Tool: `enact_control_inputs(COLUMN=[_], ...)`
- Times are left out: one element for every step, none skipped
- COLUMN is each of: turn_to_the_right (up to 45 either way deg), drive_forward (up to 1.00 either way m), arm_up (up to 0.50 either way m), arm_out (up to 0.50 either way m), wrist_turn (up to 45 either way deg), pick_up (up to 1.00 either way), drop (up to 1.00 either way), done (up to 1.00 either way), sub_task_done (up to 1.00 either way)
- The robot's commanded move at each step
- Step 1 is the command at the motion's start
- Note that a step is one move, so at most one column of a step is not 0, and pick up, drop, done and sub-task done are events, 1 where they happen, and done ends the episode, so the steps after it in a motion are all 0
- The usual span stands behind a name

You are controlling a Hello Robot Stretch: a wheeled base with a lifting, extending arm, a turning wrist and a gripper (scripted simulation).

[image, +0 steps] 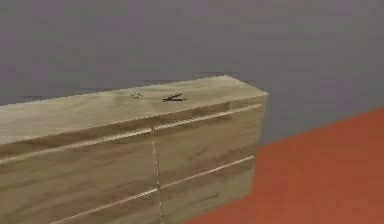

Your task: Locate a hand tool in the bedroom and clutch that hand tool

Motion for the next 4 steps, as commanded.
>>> enact_control_inputs(turn_to_the_right=[0.0, -45.0, -45.0, -6.0], drive_forward=[0.45, 0.00, 0.00, 0.00], arm_up=[0.00, 0.00, 0.00, 0.00], arm_out=[0.00, 0.00, 0.00, 0.00], wrist_turn=[0.0, 0.0, 0.0, 0.0], pick_up=[0.00, 0.00, 0.00, 0.00], drop=[0.00, 0.00, 0.00, 0.00], done=[0.00, 0.00, 0.00, 0.00], sub_task_done=[0.00, 0.00, 0.00, 0.00])
